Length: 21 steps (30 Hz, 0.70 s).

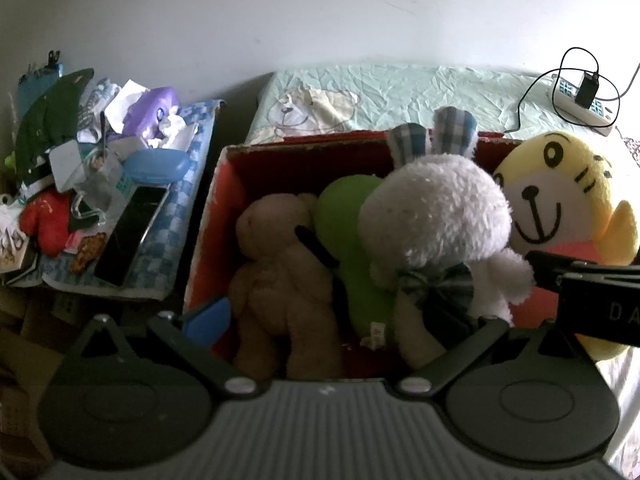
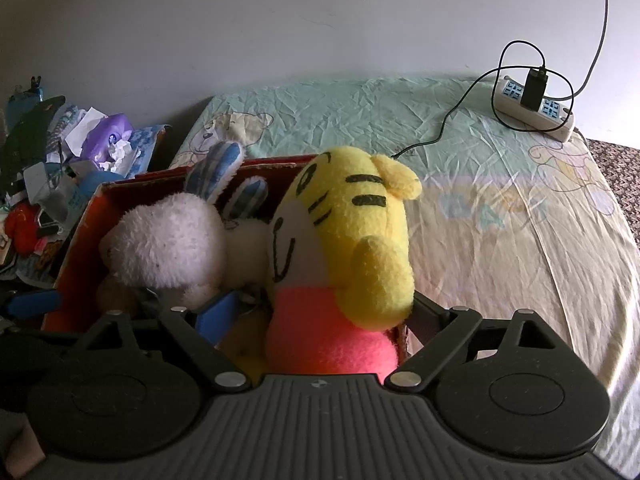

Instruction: Organize objects

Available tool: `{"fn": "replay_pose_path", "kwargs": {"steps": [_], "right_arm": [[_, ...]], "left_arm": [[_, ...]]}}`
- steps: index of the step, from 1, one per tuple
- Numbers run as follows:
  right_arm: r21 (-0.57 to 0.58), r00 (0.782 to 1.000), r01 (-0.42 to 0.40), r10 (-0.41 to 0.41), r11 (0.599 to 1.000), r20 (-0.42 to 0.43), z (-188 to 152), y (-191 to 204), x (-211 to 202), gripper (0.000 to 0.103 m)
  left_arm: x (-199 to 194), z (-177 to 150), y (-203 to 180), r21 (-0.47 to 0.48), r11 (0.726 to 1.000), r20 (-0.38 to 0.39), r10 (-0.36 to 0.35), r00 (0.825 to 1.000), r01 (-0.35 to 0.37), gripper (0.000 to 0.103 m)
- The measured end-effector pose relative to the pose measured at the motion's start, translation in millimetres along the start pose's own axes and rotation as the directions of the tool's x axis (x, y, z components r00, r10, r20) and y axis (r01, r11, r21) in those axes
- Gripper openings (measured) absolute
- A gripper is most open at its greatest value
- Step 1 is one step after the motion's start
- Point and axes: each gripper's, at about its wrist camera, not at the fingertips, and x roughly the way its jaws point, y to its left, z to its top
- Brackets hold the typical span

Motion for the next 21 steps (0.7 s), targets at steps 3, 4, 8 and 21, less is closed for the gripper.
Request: {"fn": "replay_pose_path", "kwargs": {"steps": [3,4,8,21], "right_arm": [[-0.001,1.000,0.001,-0.001,1.000,0.000,0.2,0.0,0.4,0.093],[-0.001,1.000,0.003,-0.003,1.000,0.000,0.1,-0.2,0.8,0.094],[0.008,1.000,-0.003,0.003,1.000,-0.003,0.4,-3.4,2.2,0.094],[-0.007,1.000,-0.002,0.002,1.000,-0.003,-0.2,-2.2,2.7,0.097]], "left_arm": [[1.0,-0.2,-1.3,0.003,1.000,-0.002,-0.002,1.000,0.002,0.103],[1.4,-0.3,-1.5,0.004,1.000,-0.003,-0.004,1.000,0.004,0.103],[3.4,-0.1,-2.0,0.006,1.000,-0.007,-0.010,1.000,0.010,0.103],[9.9,-0.1,-1.6,0.006,0.999,-0.032,-0.047,0.998,0.047,0.103]]}}
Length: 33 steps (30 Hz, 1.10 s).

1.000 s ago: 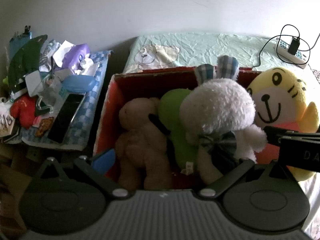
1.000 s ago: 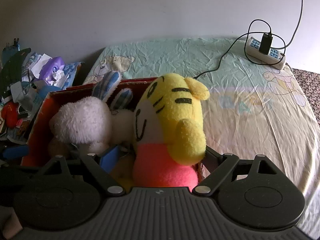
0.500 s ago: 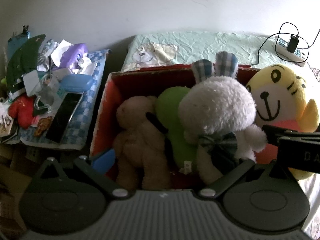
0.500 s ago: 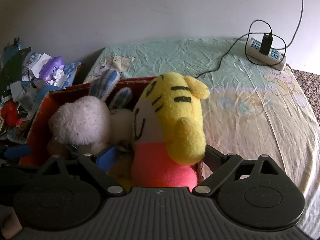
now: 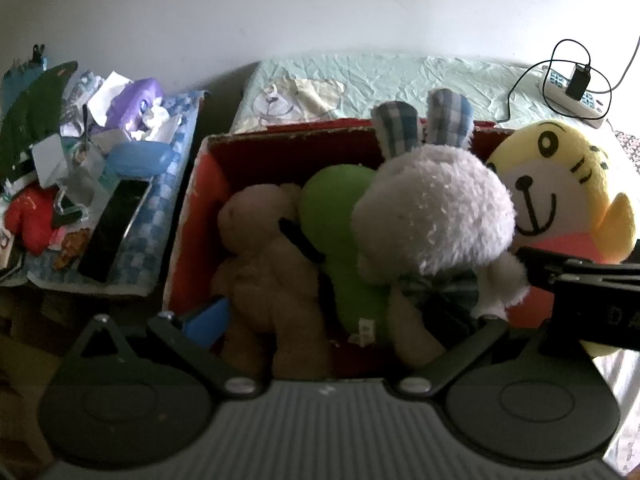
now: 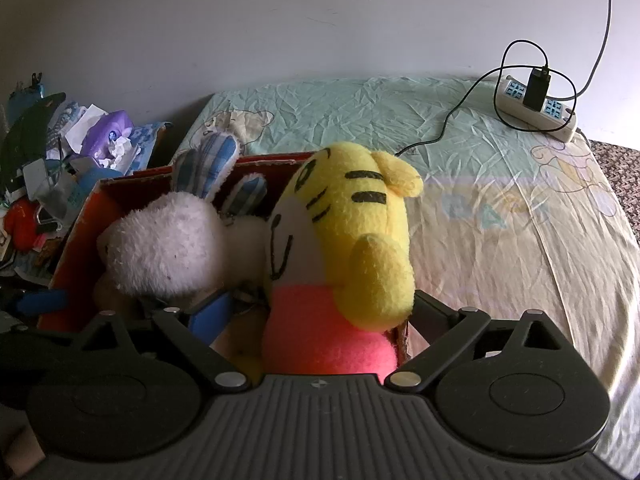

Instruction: Organize objects

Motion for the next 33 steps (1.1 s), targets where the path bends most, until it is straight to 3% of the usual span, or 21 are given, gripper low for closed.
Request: {"fn": "replay_pose_path", "kwargs": {"steps": [16,26,33], "right_arm": [[0.033,1.000,-0.006,0.006,0.999,0.003,0.4,-6.1,-1.4,0.091],[0.038,0.994,-0.029,0.024,0.999,0.109,3.0,-8.7,-22.3,0.087],[0.043,0.992,-0.046,0.040,0.998,0.117,2.5,-10.2,-22.8,0.082]], "left_arm": [[1.4,0.3,-1.7,0.011,1.000,-0.003,-0.011,1.000,0.011,0.103],[1.6,0.2,-1.5,0.009,1.000,-0.009,-0.014,1.000,0.015,0.103],[1.6,-0.7,-2.3,0.007,1.000,-0.008,-0.013,1.000,0.013,0.103]]}}
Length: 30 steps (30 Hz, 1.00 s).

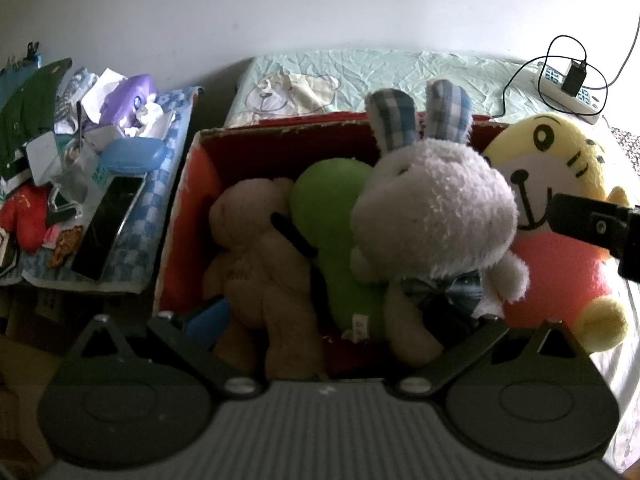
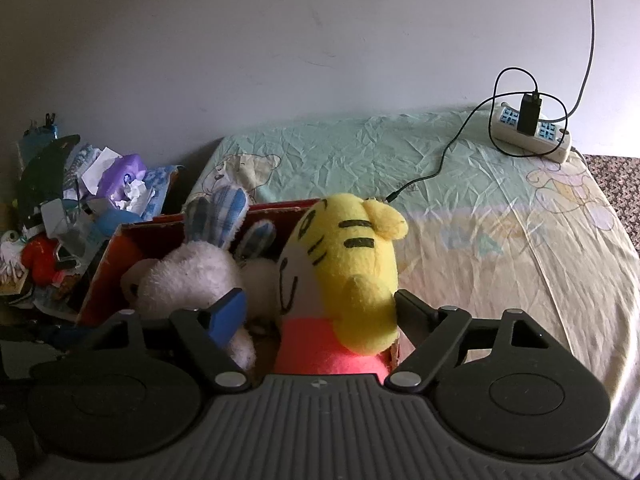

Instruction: Organize objects

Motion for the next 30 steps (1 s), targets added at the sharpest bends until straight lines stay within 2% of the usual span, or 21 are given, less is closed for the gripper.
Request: {"fn": "replay_pose_path", "kwargs": {"steps": [7,12,17,30], "right_arm": [[0.009,1.000,0.001,-0.001,1.000,0.004,0.2,-0.7,0.0,0.080],[-0.001,0.998,0.001,-0.001,1.000,0.057,3.1,-0.8,-9.0,0.078],[0.010,0.995,-0.039,0.038,0.999,0.093,5.0,-2.3,-15.8,0.076],[-0.007,0.993,-0.076,0.077,0.997,0.086,3.1,1.5,-14.2,0.071]], "left_arm": [[-2.0,0.9,0.4,-0.004,1.000,0.002,0.002,1.000,-0.002,0.103],[-9.5,4.3,5.8,-0.019,1.000,0.021,0.021,1.000,-0.021,0.103],[-12.2,8.1,13.4,-0.044,0.999,0.036,0.032,0.999,-0.030,0.103],[-9.8,6.9,14.8,-0.053,0.998,0.029,0.028,0.999,-0.026,0.103]]}}
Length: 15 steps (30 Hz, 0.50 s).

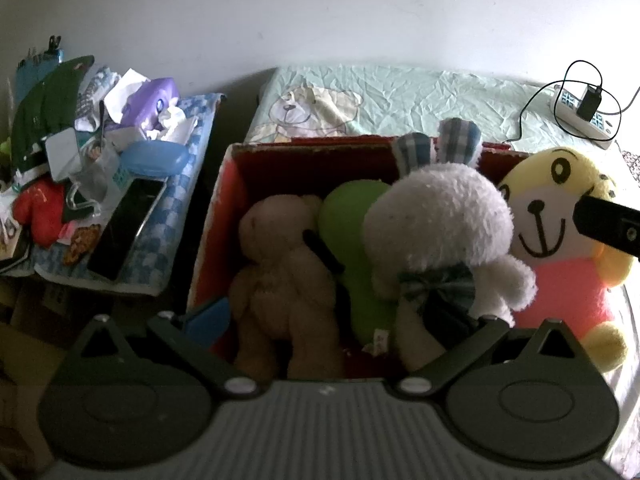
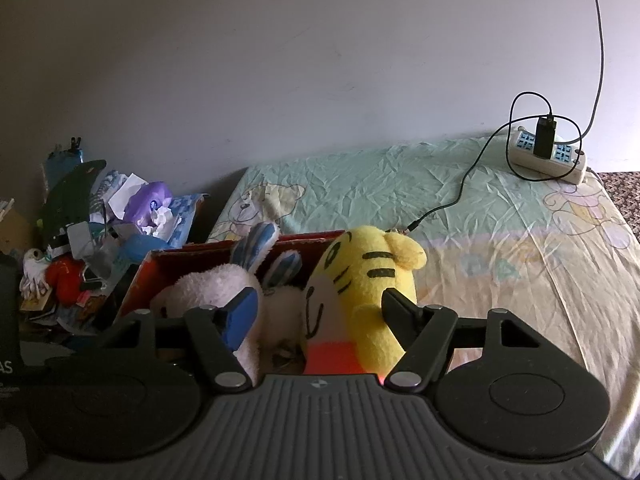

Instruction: Organize objects

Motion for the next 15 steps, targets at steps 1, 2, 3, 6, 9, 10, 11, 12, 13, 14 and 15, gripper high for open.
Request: {"fn": "replay_pose_path", "kwargs": {"steps": [1,2,3,6,9,10,11,12,13,14,15], "right_arm": [[0.000,1.000,-0.001,0.001,1.000,-0.002,-0.3,0.0,0.5,0.070],[0.000,1.000,-0.001,0.001,1.000,-0.005,-0.7,0.1,1.1,0.069],[-0.001,1.000,-0.001,0.001,1.000,-0.006,-1.2,0.3,1.3,0.068],[-0.010,1.000,-0.003,0.003,1.000,-0.008,-1.9,1.4,1.2,0.068],[-0.019,1.000,-0.008,0.007,1.000,-0.012,-2.6,3.0,1.6,0.068],[-0.023,1.000,-0.008,0.008,1.000,-0.015,-2.8,3.3,1.9,0.068],[-0.028,1.000,-0.009,0.008,1.000,-0.018,-3.1,3.8,2.4,0.068],[-0.031,1.000,-0.009,0.009,0.999,-0.020,-3.4,4.1,2.8,0.068],[-0.032,1.000,-0.010,0.009,0.999,-0.021,-3.6,4.4,2.9,0.068],[-0.033,1.000,-0.010,0.009,0.999,-0.021,-3.7,4.5,3.2,0.068],[-0.033,1.000,-0.010,0.009,0.999,-0.022,-4.0,4.0,3.2,0.068]], "left_arm": [[0.0,-0.1,0.0,0.000,1.000,0.000,0.000,1.000,0.000,0.103],[0.1,0.0,0.0,0.000,1.000,0.000,0.000,1.000,0.000,0.103],[0.1,0.0,0.0,0.000,1.000,0.000,0.000,1.000,0.000,0.103],[0.3,-0.2,0.1,0.001,1.000,0.001,0.000,1.000,0.000,0.103],[0.6,-1.4,-0.2,0.001,1.000,0.000,0.000,1.000,0.000,0.103],[0.5,-1.4,-0.6,0.001,1.000,0.000,0.001,1.000,-0.001,0.103],[0.5,-1.5,-0.7,0.001,1.000,0.000,0.001,1.000,-0.001,0.103],[0.5,-1.7,-0.4,0.002,1.000,0.001,0.002,1.000,-0.002,0.103],[0.8,-2.1,-1.1,0.004,1.000,0.001,0.002,1.000,-0.002,0.103],[1.5,-2.7,-1.5,0.006,1.000,0.002,0.003,1.000,-0.003,0.103],[1.8,-3.1,-1.5,0.008,1.000,0.003,0.003,1.000,-0.003,0.103]]}}
